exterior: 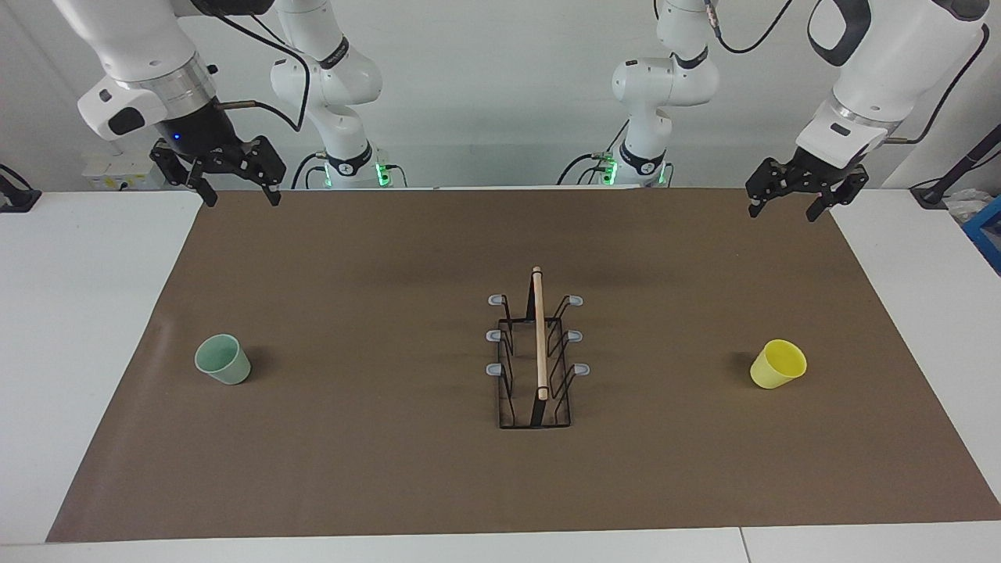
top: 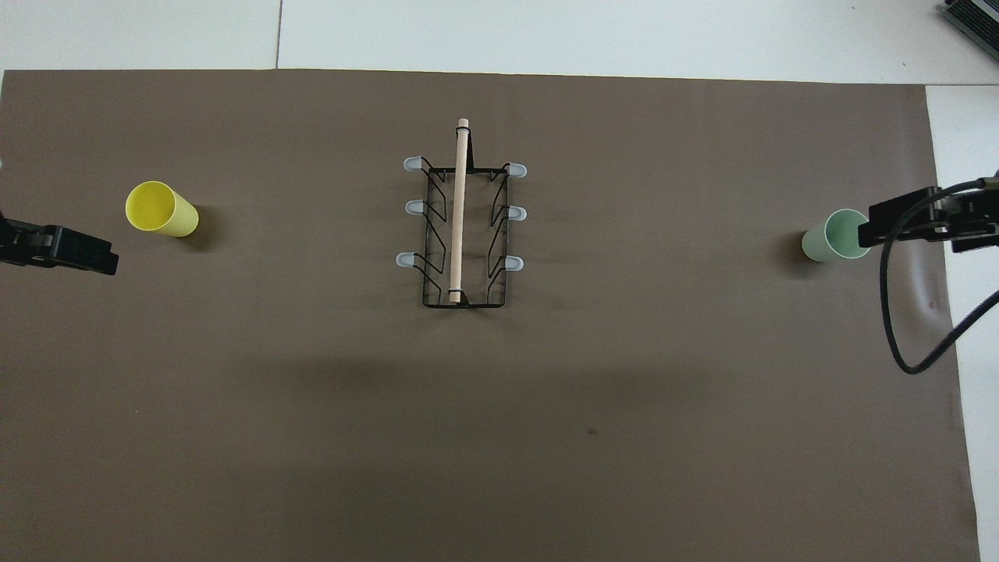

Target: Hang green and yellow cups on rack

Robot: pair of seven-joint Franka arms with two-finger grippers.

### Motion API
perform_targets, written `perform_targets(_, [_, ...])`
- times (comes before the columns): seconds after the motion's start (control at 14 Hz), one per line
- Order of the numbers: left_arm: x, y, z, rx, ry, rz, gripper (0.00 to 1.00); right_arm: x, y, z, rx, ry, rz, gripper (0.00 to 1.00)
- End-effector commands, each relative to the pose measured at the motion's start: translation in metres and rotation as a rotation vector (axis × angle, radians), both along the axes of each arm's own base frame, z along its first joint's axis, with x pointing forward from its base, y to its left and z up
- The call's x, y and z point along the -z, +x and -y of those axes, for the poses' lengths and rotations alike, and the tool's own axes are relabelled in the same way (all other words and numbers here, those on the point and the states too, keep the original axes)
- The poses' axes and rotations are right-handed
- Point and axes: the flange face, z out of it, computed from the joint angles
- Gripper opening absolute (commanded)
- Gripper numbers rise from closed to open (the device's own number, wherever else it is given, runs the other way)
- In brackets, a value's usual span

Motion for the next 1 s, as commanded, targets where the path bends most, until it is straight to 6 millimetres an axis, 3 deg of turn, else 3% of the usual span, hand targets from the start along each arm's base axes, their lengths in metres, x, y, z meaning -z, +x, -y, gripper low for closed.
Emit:
perform_targets(0.0, [-0.001, -0.007, -0.004, 0.004, 0.005, 0.004, 1.0, 0.0, -0.002, 0.003, -0.015, 0.003, 0.012, 1.0])
perform_targets(0.36, [-0.001, -0.008, -0.003, 0.001, 0.005, 0.0, 1.0, 0.0, -0.002, 0.002, -0.016, 0.003, 0.012, 1.0])
perform_targets(0.57, [0.0, -0.009, 0.009, 0.015, 0.006, 0.001, 1.0, 0.001, -0.001, 0.001, -0.019, 0.001, 0.012, 1.0])
perform_targets(0.93, [-0.001, -0.003, 0.011, 0.016, 0.0, 0.01, 1.0, 0.016, 0.005, 0.005, -0.206, -0.091, -0.009, 1.0])
